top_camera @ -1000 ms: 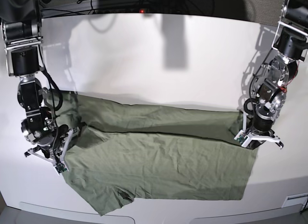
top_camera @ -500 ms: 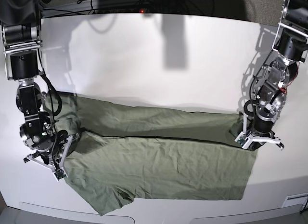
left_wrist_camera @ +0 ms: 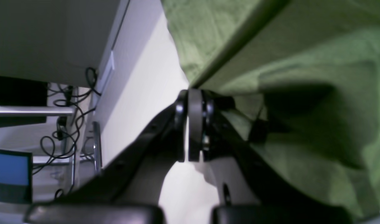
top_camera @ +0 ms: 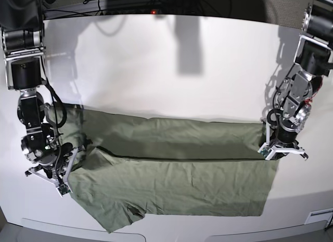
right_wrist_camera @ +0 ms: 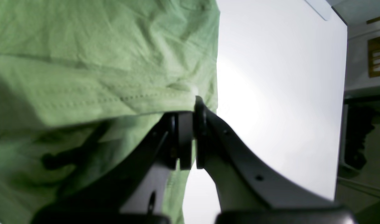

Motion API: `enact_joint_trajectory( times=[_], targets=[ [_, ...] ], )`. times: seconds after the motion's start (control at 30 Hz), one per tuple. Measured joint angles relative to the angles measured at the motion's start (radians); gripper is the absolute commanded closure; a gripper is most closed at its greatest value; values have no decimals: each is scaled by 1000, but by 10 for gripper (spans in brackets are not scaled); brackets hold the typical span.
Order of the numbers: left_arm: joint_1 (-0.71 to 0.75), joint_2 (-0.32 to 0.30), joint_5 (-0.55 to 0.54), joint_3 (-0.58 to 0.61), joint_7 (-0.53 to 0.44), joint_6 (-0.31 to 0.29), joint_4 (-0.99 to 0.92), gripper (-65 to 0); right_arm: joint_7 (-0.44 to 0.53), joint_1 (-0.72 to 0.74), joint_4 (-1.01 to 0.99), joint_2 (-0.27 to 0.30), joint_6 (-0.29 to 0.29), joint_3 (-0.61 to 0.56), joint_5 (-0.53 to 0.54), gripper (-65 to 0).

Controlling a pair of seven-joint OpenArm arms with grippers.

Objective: Fold the T-shirt properly
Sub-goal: 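Pull the held edge with both grippers across the shirt toward the hem, then lower the folded edge, open the left gripper and move it toward the hem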

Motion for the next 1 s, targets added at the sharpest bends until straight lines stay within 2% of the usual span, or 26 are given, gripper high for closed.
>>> enact_joint_trajectory(
  times=[0.17,0.43,0.8,1.0],
  targets=[
    [-9,3,0,0,-59,0,-27,0,15,2,-62,-6,0,0,-4,0],
    [-9,8,3,0,-154,0,-28,0,44,0,-145,-65,-3,0,-7,0],
    [-16,18,4,0,-200,0,-32,0,38,0,-145,-75,-3,1,-7,0],
    [-82,19,49,0,-263,0,-128,0,25,0,-145,-75,-3,1,-7,0]
  ],
)
